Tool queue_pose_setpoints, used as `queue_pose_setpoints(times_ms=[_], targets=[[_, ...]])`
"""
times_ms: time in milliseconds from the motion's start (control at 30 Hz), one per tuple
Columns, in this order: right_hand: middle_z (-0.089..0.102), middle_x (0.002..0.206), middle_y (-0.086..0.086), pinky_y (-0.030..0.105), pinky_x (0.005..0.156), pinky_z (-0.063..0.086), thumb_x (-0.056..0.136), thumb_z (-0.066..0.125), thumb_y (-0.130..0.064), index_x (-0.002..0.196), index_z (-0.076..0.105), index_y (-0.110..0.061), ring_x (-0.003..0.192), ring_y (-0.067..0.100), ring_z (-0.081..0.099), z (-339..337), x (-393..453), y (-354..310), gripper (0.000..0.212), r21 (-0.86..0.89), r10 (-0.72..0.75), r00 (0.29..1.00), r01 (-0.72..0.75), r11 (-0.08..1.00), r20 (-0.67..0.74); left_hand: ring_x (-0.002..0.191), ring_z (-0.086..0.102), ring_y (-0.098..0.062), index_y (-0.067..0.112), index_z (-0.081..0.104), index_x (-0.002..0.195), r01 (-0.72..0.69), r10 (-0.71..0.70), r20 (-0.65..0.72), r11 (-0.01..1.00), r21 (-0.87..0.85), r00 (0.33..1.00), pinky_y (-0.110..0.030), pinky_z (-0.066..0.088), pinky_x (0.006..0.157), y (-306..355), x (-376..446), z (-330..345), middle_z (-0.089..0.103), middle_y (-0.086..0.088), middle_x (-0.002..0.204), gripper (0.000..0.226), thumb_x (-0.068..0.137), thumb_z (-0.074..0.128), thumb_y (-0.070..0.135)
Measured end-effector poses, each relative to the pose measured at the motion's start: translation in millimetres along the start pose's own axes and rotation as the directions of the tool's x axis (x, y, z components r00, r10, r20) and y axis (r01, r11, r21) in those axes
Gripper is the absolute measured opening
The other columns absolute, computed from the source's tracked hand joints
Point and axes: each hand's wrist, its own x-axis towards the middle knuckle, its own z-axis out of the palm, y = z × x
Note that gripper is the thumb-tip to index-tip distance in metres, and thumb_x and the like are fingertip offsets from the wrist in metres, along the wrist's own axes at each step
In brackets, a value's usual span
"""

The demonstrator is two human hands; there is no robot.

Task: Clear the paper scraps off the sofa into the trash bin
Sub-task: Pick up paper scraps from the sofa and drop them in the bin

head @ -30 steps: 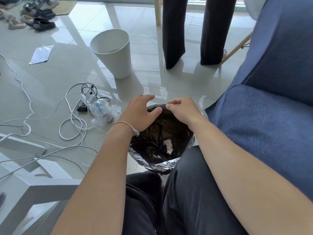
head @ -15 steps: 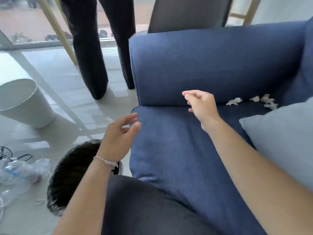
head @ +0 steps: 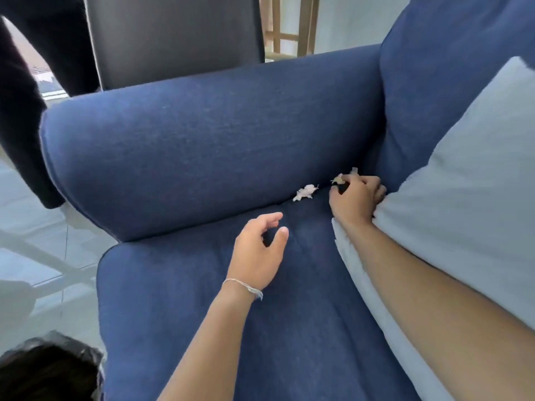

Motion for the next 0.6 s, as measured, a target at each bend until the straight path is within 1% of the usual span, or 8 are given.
queue_pose_setpoints(times_ms=[100, 167, 267, 300, 367, 400, 500, 600], targets=[[0.048, 0.127, 0.013, 0.045, 0.101, 0.030, 0.081, 0.077, -0.036, 0.112, 0.072, -0.013, 0.119, 0.037, 0.041, 15.4, 15.7, 20.0, 0.039, -0.231, -0.158, 0.983, 0.132, 0.964, -0.098, 0.109, 0.057, 0.002, 0.034, 0.068, 0.114, -0.031, 0.031, -0.057, 1.000, 0.007, 0.998, -0.023, 0.046, 0.097, 4.9, 21.5, 31.6, 0.063, 0.017, 0.113, 0.022, 0.093, 0.062, 0.032], [0.048, 0.128, 0.010, 0.047, 0.095, 0.033, 0.079, 0.077, -0.042, 0.111, 0.070, -0.013, 0.118, 0.035, 0.041, 21.7, 26.1, 23.3, 0.044, -0.283, -0.166, 0.976, 0.121, 0.951, -0.140, 0.107, 0.055, 0.004, 0.032, 0.070, 0.110, -0.028, 0.030, -0.104, 0.999, 0.018, 0.994, -0.017, 0.044, 0.094, 6.5, 35.9, 50.8, 0.062, 0.016, 0.112, 0.020, 0.091, 0.063, 0.033], [0.049, 0.130, 0.010, 0.042, 0.095, 0.027, 0.081, 0.075, -0.045, 0.119, 0.069, -0.015, 0.119, 0.034, 0.043, 34.2, 31.1, 29.0, 0.049, -0.287, -0.160, 0.971, 0.104, 0.952, -0.179, 0.104, 0.051, 0.011, 0.028, 0.072, 0.108, 0.010, -0.001, -0.226, 0.999, 0.041, 0.974, -0.003, 0.037, 0.091, 2.6, 58.1, 75.0, 0.059, 0.011, 0.114, 0.021, 0.088, 0.067, 0.034], [0.050, 0.130, 0.010, 0.042, 0.096, 0.026, 0.081, 0.074, -0.045, 0.120, 0.070, -0.016, 0.119, 0.034, 0.043, 38.3, 31.9, 30.9, 0.049, -0.287, -0.162, 0.968, 0.102, 0.952, -0.192, 0.104, 0.051, 0.009, 0.026, 0.073, 0.108, 0.045, -0.031, -0.280, 0.998, 0.043, 0.960, -0.007, 0.038, 0.094, 1.0, 66.3, 82.6, 0.058, 0.010, 0.114, 0.023, 0.087, 0.068, 0.036], [0.051, 0.128, 0.009, 0.043, 0.096, 0.027, 0.081, 0.074, -0.045, 0.111, 0.075, -0.019, 0.118, 0.032, 0.041, 46.0, 36.6, 33.1, 0.040, -0.266, -0.156, 0.961, 0.093, 0.959, -0.226, 0.109, 0.053, -0.005, 0.026, 0.074, 0.107, 0.138, -0.097, -0.384, 0.987, 0.081, 0.918, -0.027, 0.041, 0.103, -2.6, 84.0, 96.6, 0.055, 0.009, 0.113, 0.030, 0.084, 0.069, 0.044], [0.051, 0.128, 0.008, 0.043, 0.096, 0.027, 0.081, 0.074, -0.043, 0.104, 0.077, -0.021, 0.118, 0.030, 0.038, 49.5, 38.9, 33.5, 0.033, -0.244, -0.147, 0.959, 0.086, 0.966, -0.244, 0.111, 0.051, -0.014, 0.026, 0.074, 0.107, 0.191, -0.122, -0.422, 0.974, 0.125, 0.898, -0.033, 0.039, 0.103, -2.9, 92.1, 102.5, 0.053, 0.008, 0.113, 0.035, 0.082, 0.069, 0.050], [0.053, 0.122, 0.006, 0.042, 0.094, 0.026, 0.082, 0.070, -0.038, 0.094, 0.079, -0.024, 0.114, 0.026, 0.034, 57.9, 40.7, 35.7, 0.020, -0.204, -0.139, 0.946, 0.080, 0.976, -0.293, 0.112, 0.045, -0.025, 0.028, 0.075, 0.100, 0.335, -0.171, -0.484, 0.902, 0.274, 0.858, -0.039, 0.032, 0.097, -1.3, 112.0, 118.7, 0.047, 0.004, 0.116, 0.046, 0.075, 0.065, 0.066], [0.054, 0.120, 0.006, 0.042, 0.092, 0.027, 0.084, 0.067, -0.036, 0.092, 0.079, -0.025, 0.111, 0.026, 0.035, 62.2, 40.0, 39.8, 0.018, -0.187, -0.149, 0.936, 0.092, 0.978, -0.318, 0.107, 0.040, -0.027, 0.029, 0.074, 0.087, 0.402, -0.201, -0.518, 0.862, 0.310, 0.831, -0.041, 0.028, 0.092, -2.1, 126.2, 131.2, 0.039, 0.001, 0.111, 0.047, 0.070, 0.063, 0.072]])
